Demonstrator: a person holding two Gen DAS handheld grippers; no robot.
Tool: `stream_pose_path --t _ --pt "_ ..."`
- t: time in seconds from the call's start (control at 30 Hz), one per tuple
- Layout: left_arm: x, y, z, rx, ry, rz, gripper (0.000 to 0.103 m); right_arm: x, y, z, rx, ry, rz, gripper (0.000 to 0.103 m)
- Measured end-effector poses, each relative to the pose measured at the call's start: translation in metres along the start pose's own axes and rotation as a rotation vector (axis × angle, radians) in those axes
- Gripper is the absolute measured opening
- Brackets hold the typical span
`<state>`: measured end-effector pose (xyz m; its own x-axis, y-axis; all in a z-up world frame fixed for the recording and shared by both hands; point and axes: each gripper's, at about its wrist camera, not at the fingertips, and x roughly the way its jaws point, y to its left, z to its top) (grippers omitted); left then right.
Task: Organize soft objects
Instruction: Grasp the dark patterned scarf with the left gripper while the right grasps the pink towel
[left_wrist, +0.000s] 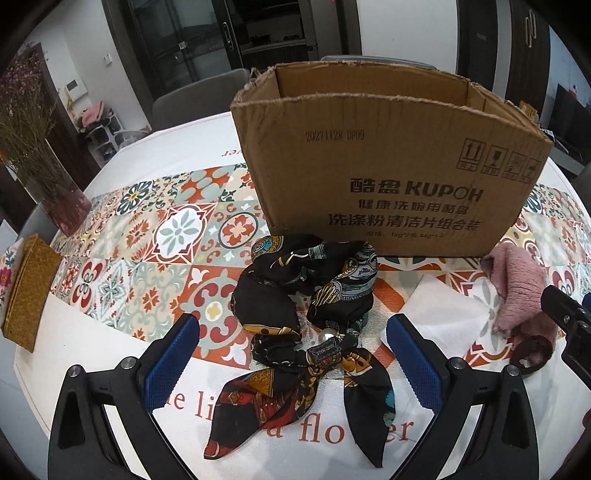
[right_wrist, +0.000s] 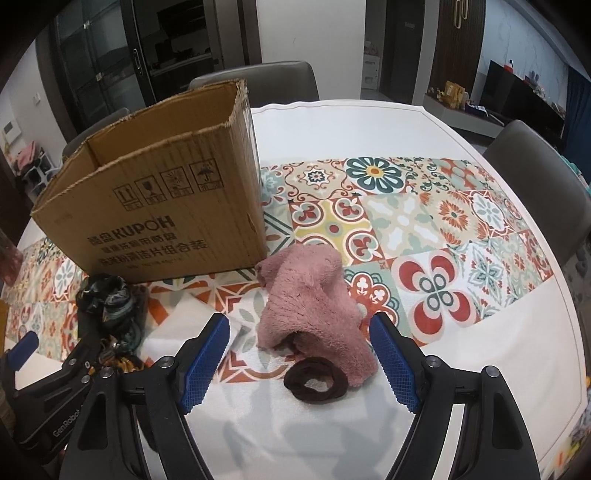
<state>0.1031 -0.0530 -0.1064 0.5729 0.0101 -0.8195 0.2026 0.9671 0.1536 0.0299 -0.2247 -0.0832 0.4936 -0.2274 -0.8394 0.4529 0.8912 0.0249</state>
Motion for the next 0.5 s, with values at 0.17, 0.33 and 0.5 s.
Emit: stream_pose_path --t 0.17,0.33,0.5 --pt "0.011 -0.003 0.003 0.001 0.012 0.001 0.103 0.014 0.0 0.003 0.01 0.015 0.001 0.079" --pt "0.024 -0.009 0.004 0.018 0.029 0.005 0.103 0.033 -0.004 0.005 0.025 0.046 0.0 0.079" --pt "0.041 -0.012 0.004 0.025 0.055 0.011 0.103 0.049 -0.005 0.006 0.023 0.071 -0.008 0.079"
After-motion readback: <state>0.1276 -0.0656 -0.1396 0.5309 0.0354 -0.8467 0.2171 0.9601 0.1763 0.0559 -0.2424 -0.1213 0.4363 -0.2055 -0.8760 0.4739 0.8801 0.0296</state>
